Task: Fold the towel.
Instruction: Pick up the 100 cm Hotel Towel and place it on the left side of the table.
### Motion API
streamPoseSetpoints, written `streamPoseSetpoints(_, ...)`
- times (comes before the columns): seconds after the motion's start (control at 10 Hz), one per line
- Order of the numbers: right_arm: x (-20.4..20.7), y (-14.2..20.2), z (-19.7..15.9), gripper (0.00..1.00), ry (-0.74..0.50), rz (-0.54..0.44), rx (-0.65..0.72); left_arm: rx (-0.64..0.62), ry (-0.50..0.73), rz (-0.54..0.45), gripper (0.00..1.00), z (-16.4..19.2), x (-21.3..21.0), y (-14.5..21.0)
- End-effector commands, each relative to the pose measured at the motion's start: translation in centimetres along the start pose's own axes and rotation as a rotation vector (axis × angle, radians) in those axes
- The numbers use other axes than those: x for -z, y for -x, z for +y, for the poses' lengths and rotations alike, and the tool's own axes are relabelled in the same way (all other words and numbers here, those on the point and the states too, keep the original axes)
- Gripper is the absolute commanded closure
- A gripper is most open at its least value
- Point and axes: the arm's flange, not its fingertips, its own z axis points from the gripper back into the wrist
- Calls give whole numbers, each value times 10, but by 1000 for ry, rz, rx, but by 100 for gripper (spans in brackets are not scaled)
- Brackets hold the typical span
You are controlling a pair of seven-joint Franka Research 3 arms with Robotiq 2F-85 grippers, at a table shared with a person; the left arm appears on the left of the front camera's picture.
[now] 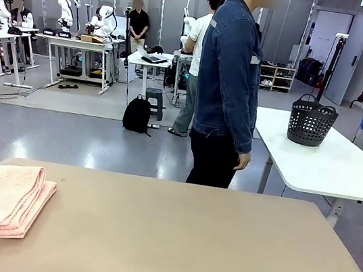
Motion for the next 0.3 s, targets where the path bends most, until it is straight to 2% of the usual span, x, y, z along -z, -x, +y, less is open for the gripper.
streamPoseSetpoints(0.0, -1, 0, 0, 0, -2, 5, -8, 2, 6, -6, 0, 3, 0, -3)
streamPoseSetpoints(0.2, -1, 0, 0, 0, -2, 5, -8, 2, 6, -6, 0, 3, 0, -3)
